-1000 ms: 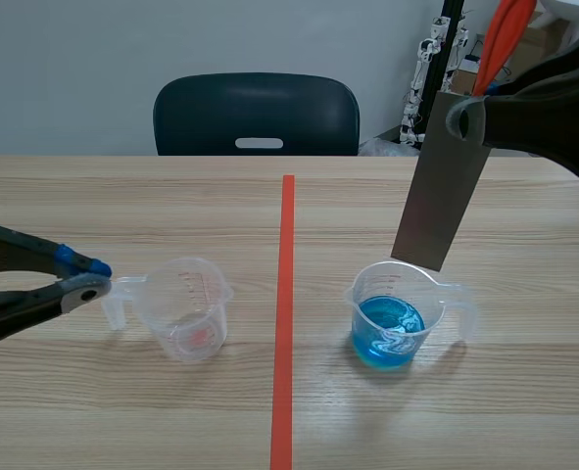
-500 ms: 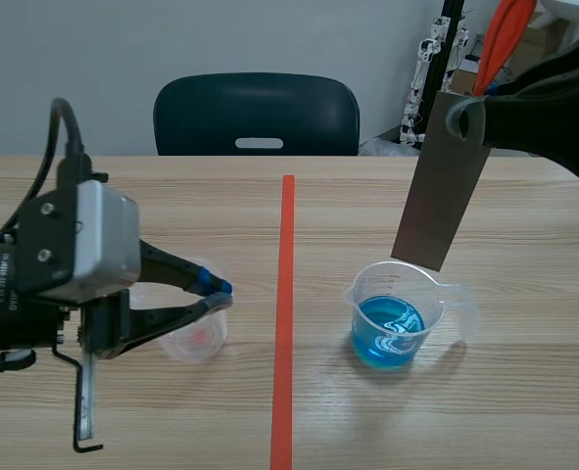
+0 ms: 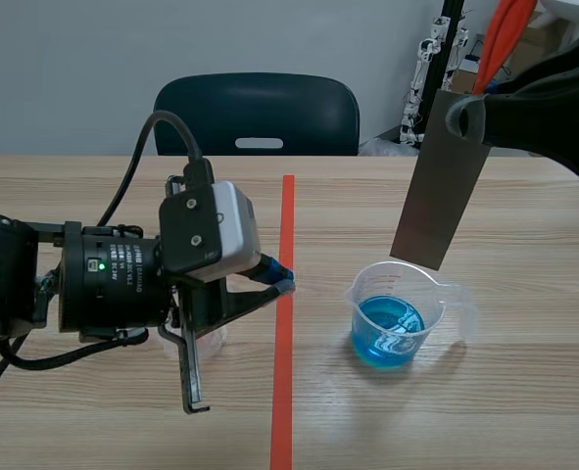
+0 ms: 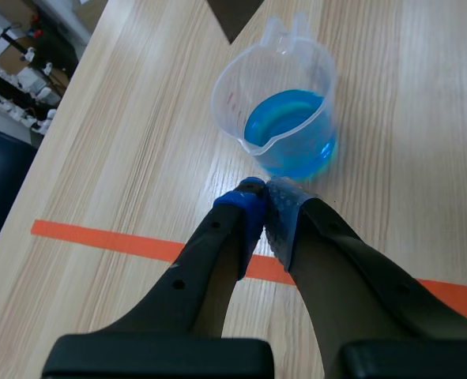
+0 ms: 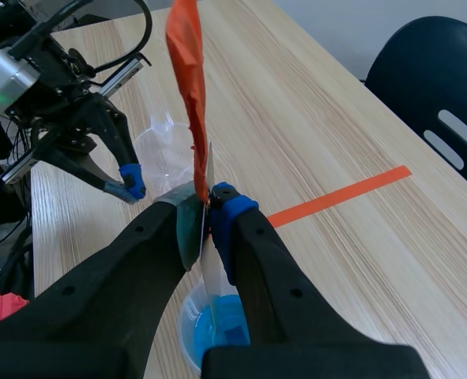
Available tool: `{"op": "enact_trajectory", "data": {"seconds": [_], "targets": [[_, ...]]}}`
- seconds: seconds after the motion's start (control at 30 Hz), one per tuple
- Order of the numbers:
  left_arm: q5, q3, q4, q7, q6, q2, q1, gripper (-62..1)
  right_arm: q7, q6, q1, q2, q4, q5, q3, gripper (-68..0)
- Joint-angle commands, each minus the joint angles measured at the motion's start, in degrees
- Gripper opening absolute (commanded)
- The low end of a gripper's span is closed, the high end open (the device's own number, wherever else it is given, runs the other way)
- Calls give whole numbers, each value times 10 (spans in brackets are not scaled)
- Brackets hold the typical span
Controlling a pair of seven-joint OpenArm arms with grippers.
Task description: Do the redox reaction experiment. move the plate over the blue solution
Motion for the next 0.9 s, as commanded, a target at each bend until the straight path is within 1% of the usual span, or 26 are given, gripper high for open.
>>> {"op": "enact_trajectory", "data": {"seconds": [0.0,0.23,0.37,0.6,0.67,0.87], "targets": [[-4,-7,0,-7,3,3,-6,-582,10,5,10,6,6,10,5,-669],[-4,-7,-27,-9,3,15,-19,-582,15,5,10,6,6,10,5,-669],[-4,-7,-27,-37,2,16,-24,-582,14,5,10,6,6,10,5,-669],[-4,-7,-32,-21,-5,32,-42,-582,14,5,10,6,6,8,5,-669],[-4,-7,-33,-20,-16,36,-45,-582,15,5,10,6,6,8,5,-669],[-4,-7,-33,-22,-16,39,-47,-582,15,5,10,6,6,6,5,-669]]}}
